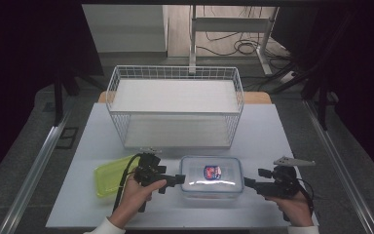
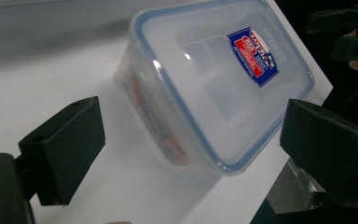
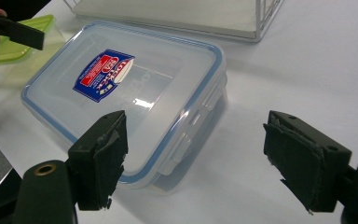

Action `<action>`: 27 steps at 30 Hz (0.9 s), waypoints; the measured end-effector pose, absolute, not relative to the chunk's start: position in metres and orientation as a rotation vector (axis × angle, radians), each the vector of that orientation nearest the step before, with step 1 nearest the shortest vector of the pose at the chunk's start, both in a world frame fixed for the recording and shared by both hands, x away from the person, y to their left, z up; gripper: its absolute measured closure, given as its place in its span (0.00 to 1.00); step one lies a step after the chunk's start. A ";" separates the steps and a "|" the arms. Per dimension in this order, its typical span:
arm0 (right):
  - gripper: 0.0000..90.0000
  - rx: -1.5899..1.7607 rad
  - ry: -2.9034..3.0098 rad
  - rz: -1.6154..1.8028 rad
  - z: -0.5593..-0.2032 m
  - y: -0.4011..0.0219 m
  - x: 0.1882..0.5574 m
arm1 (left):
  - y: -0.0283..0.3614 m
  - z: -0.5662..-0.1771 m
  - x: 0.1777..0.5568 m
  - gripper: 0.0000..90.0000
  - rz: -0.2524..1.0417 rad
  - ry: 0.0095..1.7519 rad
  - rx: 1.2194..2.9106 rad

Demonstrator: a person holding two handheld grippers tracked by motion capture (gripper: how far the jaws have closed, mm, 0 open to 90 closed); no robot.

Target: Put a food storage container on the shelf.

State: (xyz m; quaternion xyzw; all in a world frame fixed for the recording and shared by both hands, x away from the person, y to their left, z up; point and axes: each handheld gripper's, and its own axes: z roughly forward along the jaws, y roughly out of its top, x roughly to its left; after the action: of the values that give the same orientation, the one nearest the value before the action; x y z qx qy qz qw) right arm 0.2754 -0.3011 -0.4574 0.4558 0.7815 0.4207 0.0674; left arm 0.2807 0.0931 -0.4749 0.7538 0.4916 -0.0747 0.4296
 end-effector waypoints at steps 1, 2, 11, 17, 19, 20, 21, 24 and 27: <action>0.24 1.373 2.352 1.269 -0.458 -0.301 0.276 | 0.089 -0.477 0.283 0.07 -0.209 1.237 1.875; 0.24 1.376 2.351 1.268 -0.457 -0.302 0.275 | 0.088 -0.479 0.285 0.07 -0.224 1.237 1.871; 0.24 1.383 2.338 1.266 -0.457 -0.305 0.276 | 0.076 -0.490 0.294 0.09 -0.302 1.251 1.849; 0.24 1.389 2.330 1.265 -0.457 -0.308 0.276 | 0.071 -0.502 0.297 0.10 -0.369 1.283 1.799; 0.24 1.392 2.328 1.263 -0.458 -0.308 0.277 | 0.070 -0.503 0.298 0.10 -0.370 1.276 1.811; 0.24 1.394 2.327 1.261 -0.458 -0.308 0.277 | 0.070 -0.503 0.298 0.10 -0.370 1.276 1.811; 0.24 1.396 2.328 1.260 -0.458 -0.308 0.277 | 0.069 -0.504 0.300 0.10 -0.391 1.279 1.798; 0.24 1.394 2.328 1.259 -0.459 -0.307 0.277 | 0.070 -0.505 0.301 0.11 -0.398 1.273 1.820; 0.24 1.395 2.328 1.263 -0.459 -0.307 0.278 | 0.070 -0.508 0.303 0.12 -0.420 1.270 1.820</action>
State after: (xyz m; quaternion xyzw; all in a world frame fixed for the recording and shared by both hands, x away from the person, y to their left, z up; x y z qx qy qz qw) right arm 0.2776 -0.3073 -0.4588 0.4645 0.7756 0.4209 0.0738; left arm 0.3030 0.0697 -0.5080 0.7286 0.5083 -0.1680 0.4272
